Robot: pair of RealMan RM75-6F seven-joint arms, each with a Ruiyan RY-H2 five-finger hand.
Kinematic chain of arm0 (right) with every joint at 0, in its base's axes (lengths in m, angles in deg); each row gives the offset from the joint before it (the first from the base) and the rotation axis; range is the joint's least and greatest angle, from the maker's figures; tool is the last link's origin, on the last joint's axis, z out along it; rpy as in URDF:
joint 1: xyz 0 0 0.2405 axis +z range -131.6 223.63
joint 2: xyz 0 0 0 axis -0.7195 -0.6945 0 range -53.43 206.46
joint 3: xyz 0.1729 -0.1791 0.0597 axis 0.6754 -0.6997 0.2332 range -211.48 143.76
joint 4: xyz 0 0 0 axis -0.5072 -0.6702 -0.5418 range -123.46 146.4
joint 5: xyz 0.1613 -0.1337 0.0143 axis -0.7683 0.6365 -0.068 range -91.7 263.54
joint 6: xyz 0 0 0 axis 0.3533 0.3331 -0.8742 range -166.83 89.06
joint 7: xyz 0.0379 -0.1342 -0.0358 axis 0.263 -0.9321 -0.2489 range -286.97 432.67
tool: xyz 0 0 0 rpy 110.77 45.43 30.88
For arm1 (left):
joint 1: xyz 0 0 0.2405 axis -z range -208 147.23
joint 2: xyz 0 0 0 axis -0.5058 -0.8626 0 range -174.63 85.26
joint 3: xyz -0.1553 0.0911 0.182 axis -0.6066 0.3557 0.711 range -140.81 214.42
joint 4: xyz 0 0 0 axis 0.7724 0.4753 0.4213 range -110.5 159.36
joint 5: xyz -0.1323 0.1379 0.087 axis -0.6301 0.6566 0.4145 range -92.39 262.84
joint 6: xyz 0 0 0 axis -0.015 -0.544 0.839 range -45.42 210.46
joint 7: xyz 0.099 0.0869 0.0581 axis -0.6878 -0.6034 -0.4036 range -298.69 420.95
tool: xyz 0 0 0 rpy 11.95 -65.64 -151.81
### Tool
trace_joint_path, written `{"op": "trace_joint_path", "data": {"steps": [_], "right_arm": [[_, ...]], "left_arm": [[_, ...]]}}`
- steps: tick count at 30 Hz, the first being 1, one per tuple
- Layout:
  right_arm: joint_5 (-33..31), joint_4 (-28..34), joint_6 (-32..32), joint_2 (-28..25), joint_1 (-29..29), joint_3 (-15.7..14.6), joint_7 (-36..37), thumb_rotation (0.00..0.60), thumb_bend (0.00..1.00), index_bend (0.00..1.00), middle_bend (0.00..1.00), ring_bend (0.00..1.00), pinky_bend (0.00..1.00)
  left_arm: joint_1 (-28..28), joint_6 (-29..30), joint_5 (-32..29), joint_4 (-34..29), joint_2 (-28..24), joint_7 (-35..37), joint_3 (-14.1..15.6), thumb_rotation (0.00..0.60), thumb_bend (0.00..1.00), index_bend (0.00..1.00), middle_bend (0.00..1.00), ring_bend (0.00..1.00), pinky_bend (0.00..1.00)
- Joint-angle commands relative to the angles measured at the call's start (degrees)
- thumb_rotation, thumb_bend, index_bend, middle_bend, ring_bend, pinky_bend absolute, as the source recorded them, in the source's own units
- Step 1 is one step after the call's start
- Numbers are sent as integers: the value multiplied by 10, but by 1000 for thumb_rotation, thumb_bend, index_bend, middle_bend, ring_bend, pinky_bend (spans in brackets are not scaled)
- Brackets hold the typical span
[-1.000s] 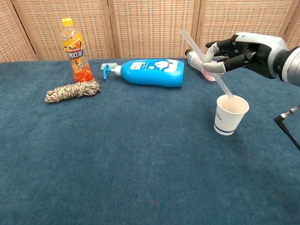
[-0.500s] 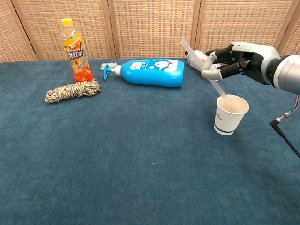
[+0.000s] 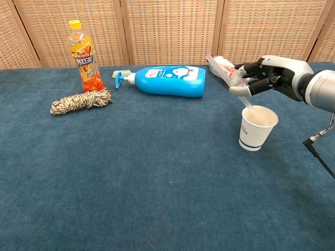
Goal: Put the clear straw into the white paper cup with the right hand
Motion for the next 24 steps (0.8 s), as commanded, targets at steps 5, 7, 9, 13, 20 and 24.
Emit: {"op": "trace_joint_path", "data": {"steps": [5, 7, 9, 13, 20, 24], "right_arm": [[9, -15, 7, 7, -4, -3, 19, 600, 445, 649, 52, 0, 0], [13, -19, 10, 8, -5, -5, 27, 600, 445, 649, 52, 0, 0], [19, -25, 14, 11, -7, -7, 40, 600, 445, 649, 52, 0, 0], [28, -35, 17, 16, -8, -8, 54, 600, 445, 649, 52, 0, 0], [48, -52, 21, 22, -9, -11, 80, 600, 445, 649, 47, 0, 0], [60, -60, 20, 25, -12, -13, 96, 600, 445, 635, 44, 0, 0]], "left_arm": [[1, -2, -1, -1, 1, -3, 0, 600, 122, 0, 0, 0, 0], [0, -2, -2, 0, 1, -4, 0, 600, 122, 0, 0, 0, 0], [1, -3, -2, 0, 2, -6, 0, 600, 122, 0, 0, 0, 0], [1, -3, -2, 0, 2, -7, 1, 600, 121, 0, 0, 0, 0], [0, -3, -3, 1, 3, -7, 0, 600, 121, 0, 0, 0, 0], [0, -3, -4, 2, 3, -7, 0, 600, 121, 0, 0, 0, 0]]}}
